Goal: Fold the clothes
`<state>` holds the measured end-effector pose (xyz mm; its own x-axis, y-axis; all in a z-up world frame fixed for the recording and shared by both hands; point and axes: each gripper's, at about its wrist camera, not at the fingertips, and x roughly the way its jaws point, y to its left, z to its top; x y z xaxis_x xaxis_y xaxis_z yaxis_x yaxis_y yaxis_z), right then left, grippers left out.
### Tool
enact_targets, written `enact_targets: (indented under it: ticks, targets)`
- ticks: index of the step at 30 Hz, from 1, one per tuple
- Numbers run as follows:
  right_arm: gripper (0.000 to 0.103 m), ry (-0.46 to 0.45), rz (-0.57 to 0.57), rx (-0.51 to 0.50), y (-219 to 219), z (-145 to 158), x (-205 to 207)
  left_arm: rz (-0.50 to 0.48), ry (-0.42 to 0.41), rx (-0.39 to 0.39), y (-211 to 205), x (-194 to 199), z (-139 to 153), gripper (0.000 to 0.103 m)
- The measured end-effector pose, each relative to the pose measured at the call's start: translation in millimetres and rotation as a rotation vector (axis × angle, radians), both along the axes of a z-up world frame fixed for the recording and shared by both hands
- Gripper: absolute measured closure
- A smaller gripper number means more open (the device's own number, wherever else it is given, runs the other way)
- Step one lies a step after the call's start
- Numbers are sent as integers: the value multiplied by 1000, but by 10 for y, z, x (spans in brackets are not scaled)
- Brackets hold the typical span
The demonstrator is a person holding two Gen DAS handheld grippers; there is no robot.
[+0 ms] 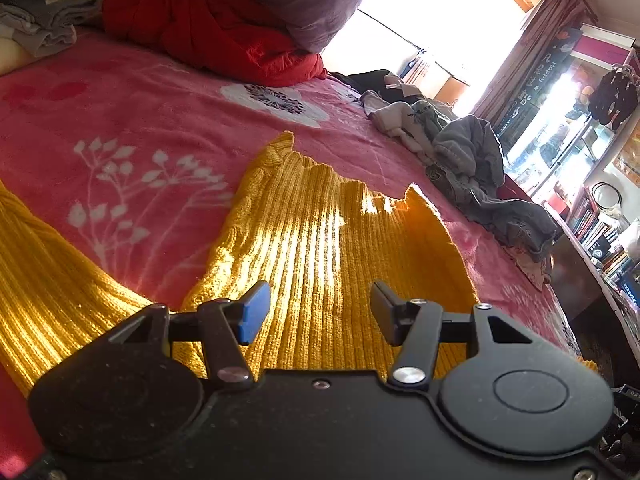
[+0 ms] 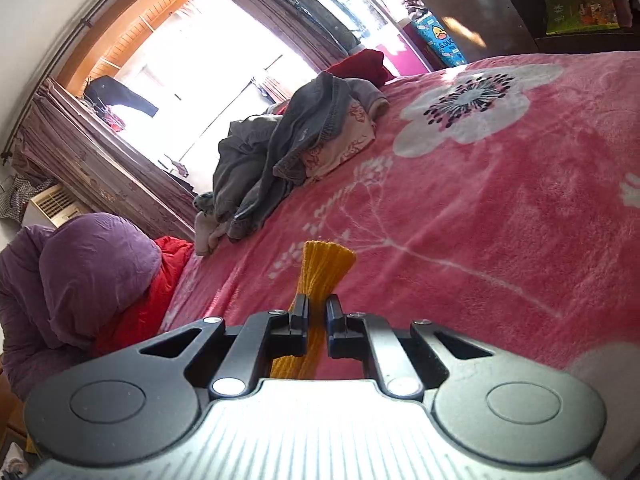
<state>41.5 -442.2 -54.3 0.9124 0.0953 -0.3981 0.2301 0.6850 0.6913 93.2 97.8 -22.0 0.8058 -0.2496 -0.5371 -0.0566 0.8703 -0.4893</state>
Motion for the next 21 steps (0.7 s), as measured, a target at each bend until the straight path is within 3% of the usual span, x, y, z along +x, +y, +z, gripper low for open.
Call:
enact_targets:
  ticks: [7, 13, 21]
  targets:
    - [93, 53, 39, -102, -27, -33, 122, -8, -1, -2, -1, 16, -7, 49]
    - [88, 162, -35, -192, -48, -114, 197, -29, -11, 7, -48, 28, 8, 49]
    - [85, 87, 184, -250, 571, 157, 527, -60, -20, 10, -131, 85, 8, 49]
